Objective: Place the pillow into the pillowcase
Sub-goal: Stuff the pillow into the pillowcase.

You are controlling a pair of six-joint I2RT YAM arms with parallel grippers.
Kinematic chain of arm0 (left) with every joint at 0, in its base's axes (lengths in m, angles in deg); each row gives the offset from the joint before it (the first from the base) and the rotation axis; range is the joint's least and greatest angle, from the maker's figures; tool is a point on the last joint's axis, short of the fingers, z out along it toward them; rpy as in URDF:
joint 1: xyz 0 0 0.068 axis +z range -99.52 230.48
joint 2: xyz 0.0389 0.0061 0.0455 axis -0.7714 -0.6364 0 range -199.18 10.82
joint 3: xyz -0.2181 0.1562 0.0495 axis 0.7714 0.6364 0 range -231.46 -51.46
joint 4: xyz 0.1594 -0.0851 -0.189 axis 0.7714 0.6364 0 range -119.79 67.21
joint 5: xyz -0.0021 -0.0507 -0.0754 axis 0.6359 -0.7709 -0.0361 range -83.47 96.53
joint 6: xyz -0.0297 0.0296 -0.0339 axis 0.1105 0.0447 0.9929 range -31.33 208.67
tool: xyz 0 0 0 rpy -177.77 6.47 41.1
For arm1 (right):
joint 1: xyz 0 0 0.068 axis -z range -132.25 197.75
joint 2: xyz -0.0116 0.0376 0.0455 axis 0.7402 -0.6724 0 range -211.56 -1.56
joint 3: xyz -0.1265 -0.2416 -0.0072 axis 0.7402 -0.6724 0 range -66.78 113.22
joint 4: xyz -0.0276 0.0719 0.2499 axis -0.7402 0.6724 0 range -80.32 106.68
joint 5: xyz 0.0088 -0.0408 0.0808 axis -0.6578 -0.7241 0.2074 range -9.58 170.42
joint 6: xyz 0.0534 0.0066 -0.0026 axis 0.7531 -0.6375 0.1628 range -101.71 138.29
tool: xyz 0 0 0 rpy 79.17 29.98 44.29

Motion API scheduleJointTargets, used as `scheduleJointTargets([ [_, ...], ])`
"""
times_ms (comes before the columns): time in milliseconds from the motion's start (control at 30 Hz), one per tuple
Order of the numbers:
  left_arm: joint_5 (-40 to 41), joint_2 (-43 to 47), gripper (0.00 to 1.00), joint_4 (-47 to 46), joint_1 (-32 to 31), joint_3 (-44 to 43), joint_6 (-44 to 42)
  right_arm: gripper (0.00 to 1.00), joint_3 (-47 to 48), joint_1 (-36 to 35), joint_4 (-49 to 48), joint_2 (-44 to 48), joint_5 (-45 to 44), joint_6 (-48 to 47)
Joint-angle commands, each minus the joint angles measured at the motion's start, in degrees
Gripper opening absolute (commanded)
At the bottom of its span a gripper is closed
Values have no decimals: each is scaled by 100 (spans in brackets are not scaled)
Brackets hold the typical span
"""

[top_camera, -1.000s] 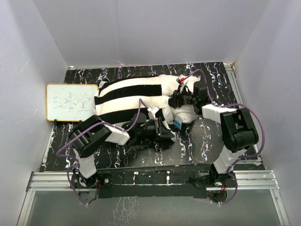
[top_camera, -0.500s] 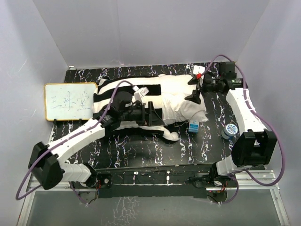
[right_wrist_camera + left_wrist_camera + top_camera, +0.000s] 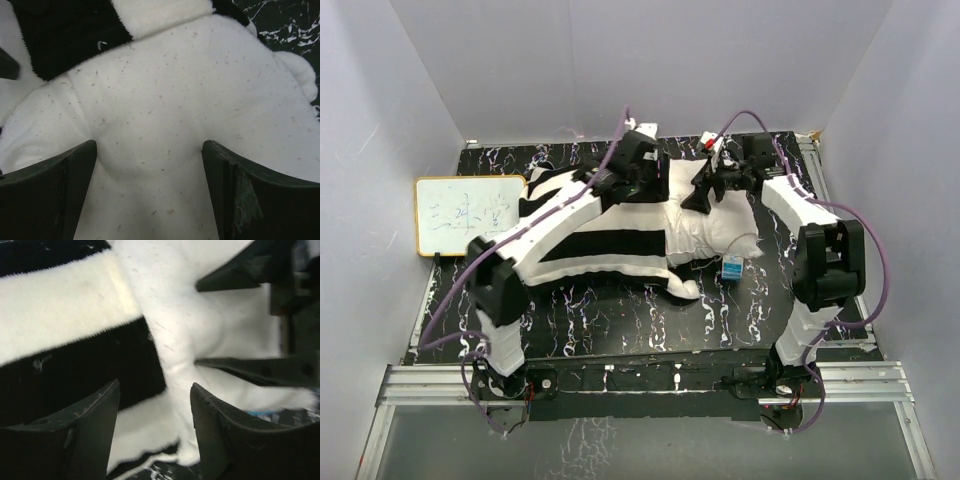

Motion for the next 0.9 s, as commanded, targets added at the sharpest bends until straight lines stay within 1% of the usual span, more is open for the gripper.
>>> scheduleJointTargets([
  [0,888,-1015,53,1134,-1,-1001,-584,87,-361,-28,-1112,-188,-406,755],
  [67,1033,-1413,49,1426,-1,-1460,-703,81,-573,-40,-1212,-230,-395,796],
  [100,1120,-1585,44,1566,-1,-1734,-750,77,-673,-50,-1282,-224,-395,840],
  [167,1242,-1809,28,1794,-1,-2057,-806,71,-914,-90,-1405,-191,-414,885],
  [200,1250,-1860,19,1856,-1,-2172,-824,65,-983,-116,-1458,-179,-457,906],
  [233,1224,-1876,11,1874,-1,-2247,-829,58,-1036,-150,-1491,-178,-504,939],
  [267,1157,-1875,5,1879,-1,-2305,-830,48,-1073,-178,-1518,-190,-569,971],
  [333,847,-1831,0,1844,-8,-2395,-812,30,-1098,-256,-1562,-252,-688,1051],
  [367,624,-1788,0,1795,-22,-2419,-798,21,-1095,-283,-1574,-294,-720,1108],
  [433,88,-1681,0,1615,-64,-2446,-751,9,-1075,-363,-1618,-362,-710,1248],
  [500,-521,-1601,0,1350,-116,-2489,-703,8,-1068,-483,-1744,-376,-668,1434],
  [567,-1221,-1612,0,1059,-133,-2597,-583,8,-1068,-590,-2130,-341,-523,1879],
  [600,-1590,-1668,0,909,-133,-2683,-496,8,-1049,-617,-2433,-311,-393,2240],
  [700,-2648,-2117,0,517,-133,-3130,-75,8,-989,-625,-3702,-231,-59,3782],
  [767,-3073,-2397,0,297,-125,-3309,142,8,-1018,-626,-4589,-164,37,4696],
  [800,-3178,-2472,0,144,-102,-3280,225,8,-1072,-626,-4895,-111,50,4986],
  [867,-3430,-2434,0,-375,1,-2874,480,8,-1193,-590,-5056,-8,17,4988],
])
